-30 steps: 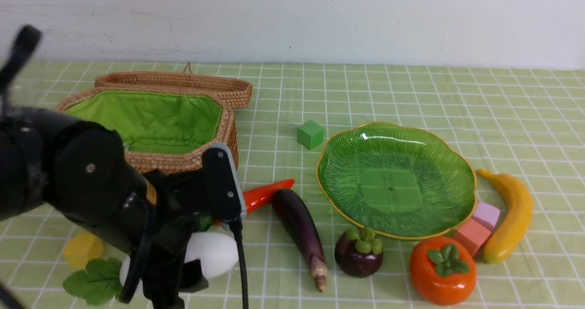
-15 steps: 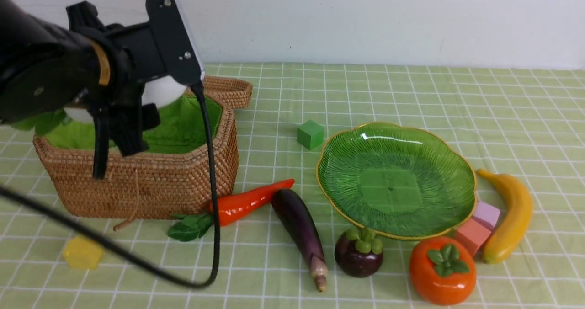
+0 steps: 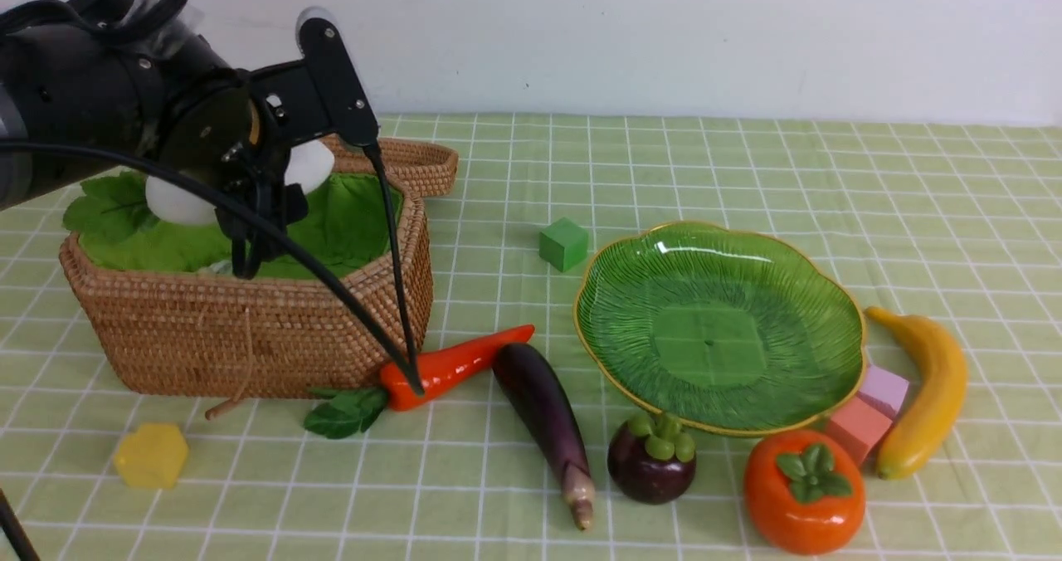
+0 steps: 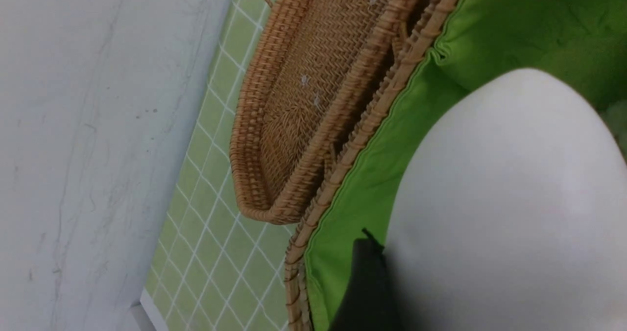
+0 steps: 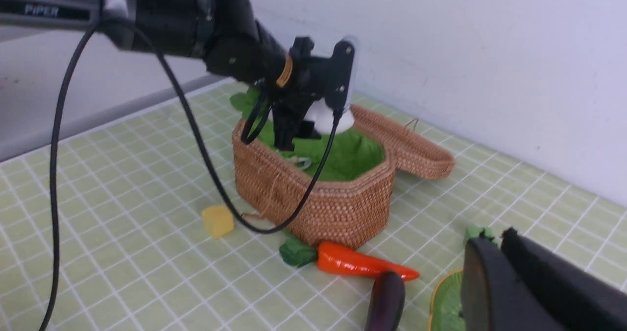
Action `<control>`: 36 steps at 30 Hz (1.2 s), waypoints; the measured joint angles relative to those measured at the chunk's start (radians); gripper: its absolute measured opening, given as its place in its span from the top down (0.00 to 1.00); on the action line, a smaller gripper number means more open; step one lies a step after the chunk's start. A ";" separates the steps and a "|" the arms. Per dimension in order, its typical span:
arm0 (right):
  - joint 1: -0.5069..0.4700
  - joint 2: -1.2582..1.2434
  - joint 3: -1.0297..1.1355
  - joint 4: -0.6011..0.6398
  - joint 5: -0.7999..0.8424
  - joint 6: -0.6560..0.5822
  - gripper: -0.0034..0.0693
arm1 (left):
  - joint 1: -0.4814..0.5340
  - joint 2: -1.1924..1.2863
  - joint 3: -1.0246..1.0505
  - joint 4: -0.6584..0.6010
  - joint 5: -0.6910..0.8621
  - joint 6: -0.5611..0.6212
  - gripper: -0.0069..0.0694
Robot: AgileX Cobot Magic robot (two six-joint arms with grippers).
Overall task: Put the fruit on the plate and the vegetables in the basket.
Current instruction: Take a daikon with your left arm and place it on the basket on the left, then use the left arm to grab an eggplant and put it into the left basket
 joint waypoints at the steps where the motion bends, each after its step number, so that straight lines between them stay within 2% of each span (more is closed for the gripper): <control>1: 0.000 0.000 0.000 0.001 -0.013 0.000 0.88 | 0.000 0.000 0.000 0.002 -0.007 0.000 0.22; 8: 0.000 0.000 0.000 0.003 -0.017 0.000 0.88 | 0.000 0.000 0.000 0.003 -0.022 -0.051 0.22; 11: 0.000 0.000 0.000 0.004 -0.017 0.000 0.88 | 0.000 -0.001 0.000 0.003 -0.021 -0.080 0.17; 13: 0.000 0.000 0.000 0.004 -0.017 0.000 0.87 | 0.000 -0.008 0.000 0.004 -0.020 -0.103 0.10; 15: 0.000 0.000 0.000 0.004 -0.017 0.000 0.87 | 0.000 -0.018 0.000 0.004 -0.019 -0.114 0.08; 21: 0.000 0.000 0.000 0.004 -0.013 0.000 0.87 | 0.000 -0.071 0.000 -0.046 0.009 -0.153 0.11; 23: 0.000 0.000 0.000 0.003 -0.006 0.000 0.87 | -0.008 -0.107 0.000 -0.140 0.053 -0.208 0.20; 27: 0.000 0.000 0.000 0.003 0.019 0.000 0.87 | -0.082 -0.156 0.000 -0.320 0.150 -0.270 0.52; 28: 0.000 0.000 0.000 0.004 0.022 0.000 0.87 | -0.096 -0.159 0.000 -0.339 0.164 -0.272 0.56; 29: 0.000 0.000 0.000 0.004 0.039 0.000 0.87 | -0.159 -0.168 0.000 -0.417 0.223 -0.280 0.74; 31: 0.000 0.000 0.000 0.004 0.057 0.002 0.86 | -0.242 -0.162 0.000 -0.500 0.304 -0.286 0.90; 36: 0.000 -0.002 0.000 0.004 0.108 0.036 0.86 | -0.382 -0.106 0.000 -0.594 0.402 -0.358 0.93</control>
